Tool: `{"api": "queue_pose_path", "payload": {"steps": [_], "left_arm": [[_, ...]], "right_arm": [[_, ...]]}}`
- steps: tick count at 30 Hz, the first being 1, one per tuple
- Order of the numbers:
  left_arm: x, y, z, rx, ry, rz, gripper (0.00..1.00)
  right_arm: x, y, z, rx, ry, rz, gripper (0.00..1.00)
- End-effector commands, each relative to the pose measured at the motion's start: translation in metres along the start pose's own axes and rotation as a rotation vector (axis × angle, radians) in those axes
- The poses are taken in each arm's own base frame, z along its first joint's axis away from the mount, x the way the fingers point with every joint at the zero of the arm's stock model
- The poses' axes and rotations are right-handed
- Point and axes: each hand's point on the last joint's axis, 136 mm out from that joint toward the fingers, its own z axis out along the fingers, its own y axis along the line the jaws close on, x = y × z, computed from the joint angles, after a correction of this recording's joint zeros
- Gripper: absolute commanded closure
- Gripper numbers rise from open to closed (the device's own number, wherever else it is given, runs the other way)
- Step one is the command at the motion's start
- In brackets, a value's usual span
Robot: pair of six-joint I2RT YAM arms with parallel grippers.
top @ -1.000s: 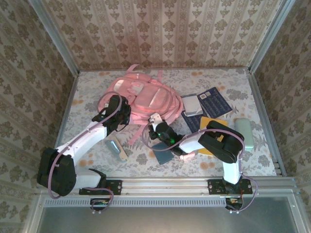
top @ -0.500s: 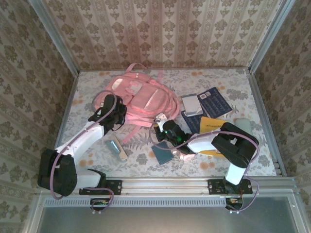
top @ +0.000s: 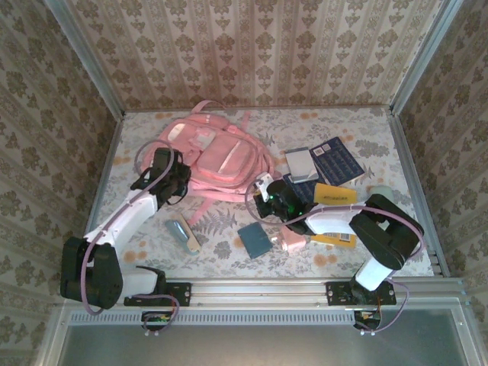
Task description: Pack the student bag
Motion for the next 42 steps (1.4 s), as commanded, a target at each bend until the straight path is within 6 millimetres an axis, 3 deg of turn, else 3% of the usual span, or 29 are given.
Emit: {"api": "queue_pose_path", "payload": {"steps": [1, 5, 9, 12, 14, 16, 18, 22, 26, 29, 32, 36, 42], "left_arm": [[-0.026, -0.030, -0.013, 0.052, -0.079, 0.069, 1.00], [-0.024, -0.047, -0.004, 0.048, -0.032, 0.157, 1.00], [-0.004, -0.082, 0.023, 0.096, 0.137, 0.305, 1.00], [0.018, -0.095, 0.047, 0.064, 0.324, 0.436, 1.00], [0.019, -0.093, 0.052, 0.009, 0.365, 0.479, 0.98], [0.015, -0.087, 0.049, -0.014, 0.341, 0.476, 0.82], [0.008, -0.078, 0.040, -0.034, 0.291, 0.460, 0.69], [0.001, -0.063, 0.017, -0.056, 0.247, 0.407, 0.60], [0.009, -0.049, -0.002, -0.034, 0.264, 0.331, 0.50], [0.028, -0.026, -0.006, -0.020, 0.328, 0.183, 0.42], [0.045, -0.006, -0.002, 0.003, 0.371, 0.050, 0.40], [0.050, 0.016, 0.001, -0.032, 0.352, -0.013, 0.41], [0.051, -0.001, 0.018, 0.072, 0.346, -0.041, 0.43]], "right_arm": [[0.025, -0.023, -0.006, 0.065, 0.113, -0.029, 1.00], [0.024, -0.022, 0.000, 0.028, 0.143, -0.045, 1.00], [0.017, -0.001, 0.008, -0.085, 0.141, -0.049, 1.00], [0.011, 0.019, 0.014, -0.180, 0.134, -0.012, 1.00], [0.008, 0.033, 0.018, -0.228, 0.129, 0.006, 1.00], [0.003, 0.044, 0.021, -0.256, 0.122, 0.017, 1.00], [0.000, 0.055, 0.026, -0.279, 0.120, 0.036, 1.00], [-0.007, 0.064, 0.036, -0.297, 0.101, 0.094, 1.00], [-0.011, 0.070, 0.045, -0.314, 0.090, 0.144, 1.00], [-0.014, 0.075, 0.049, -0.318, 0.081, 0.159, 1.00], [-0.019, 0.080, 0.053, -0.324, 0.066, 0.188, 1.00], [-0.028, 0.085, 0.057, -0.332, 0.048, 0.215, 1.00], [-0.027, 0.095, 0.059, -0.342, 0.057, 0.203, 1.00]]}}
